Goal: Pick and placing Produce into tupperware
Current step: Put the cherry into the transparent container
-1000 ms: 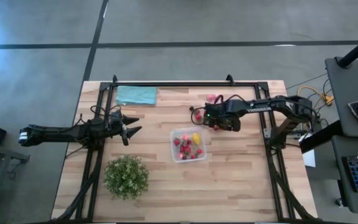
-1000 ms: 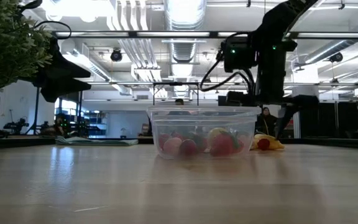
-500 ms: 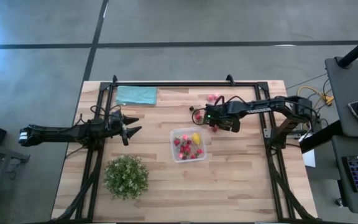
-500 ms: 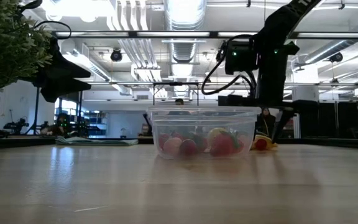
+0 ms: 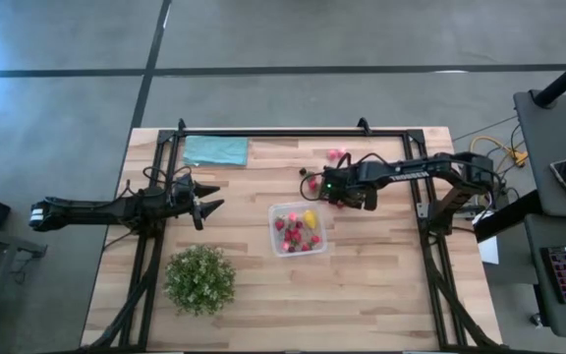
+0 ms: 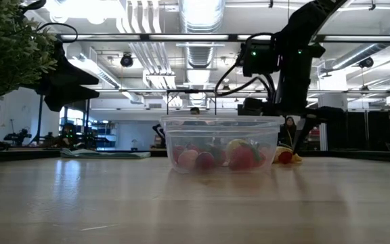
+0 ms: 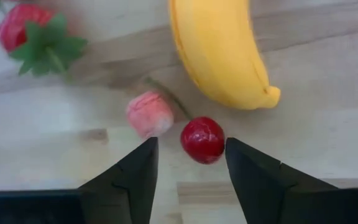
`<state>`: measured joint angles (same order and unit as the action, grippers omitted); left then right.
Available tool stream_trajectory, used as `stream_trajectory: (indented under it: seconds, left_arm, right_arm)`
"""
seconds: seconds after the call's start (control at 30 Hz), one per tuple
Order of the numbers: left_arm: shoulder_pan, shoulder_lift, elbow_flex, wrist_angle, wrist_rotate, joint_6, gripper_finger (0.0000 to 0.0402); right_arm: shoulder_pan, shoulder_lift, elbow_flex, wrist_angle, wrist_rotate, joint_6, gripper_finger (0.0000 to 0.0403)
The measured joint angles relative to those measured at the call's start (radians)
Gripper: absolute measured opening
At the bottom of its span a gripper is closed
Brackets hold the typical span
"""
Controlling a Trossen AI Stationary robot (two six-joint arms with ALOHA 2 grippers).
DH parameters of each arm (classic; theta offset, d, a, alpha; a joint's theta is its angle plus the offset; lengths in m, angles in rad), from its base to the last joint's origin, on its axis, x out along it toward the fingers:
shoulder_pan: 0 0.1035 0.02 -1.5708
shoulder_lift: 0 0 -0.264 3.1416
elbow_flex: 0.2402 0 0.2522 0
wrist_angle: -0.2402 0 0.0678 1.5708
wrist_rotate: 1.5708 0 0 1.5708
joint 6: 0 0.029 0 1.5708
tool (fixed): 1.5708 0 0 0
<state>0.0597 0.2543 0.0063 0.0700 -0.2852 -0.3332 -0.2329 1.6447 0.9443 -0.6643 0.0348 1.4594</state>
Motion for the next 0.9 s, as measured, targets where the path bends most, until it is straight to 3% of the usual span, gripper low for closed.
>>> stream_trajectory:
  seconds: [0.23, 0.67, 0.9]
  left_arm:
    - [0.000, 0.000, 0.000, 0.000, 0.000, 0.000, 0.0233]
    - [0.000, 0.000, 0.000, 0.000, 0.000, 0.000, 0.0233]
    - [0.000, -0.001, 0.000, 0.000, 0.000, 0.000, 0.0233]
  right_arm:
    - [0.002, 0.045, -0.006, -0.007, -0.007, -0.028, 0.0188]
    - [-0.003, 0.066, -0.002, -0.003, 0.059, -0.097, 0.0114]
    - [-0.002, 0.068, -0.002, -0.002, 0.073, -0.118, 0.0115]
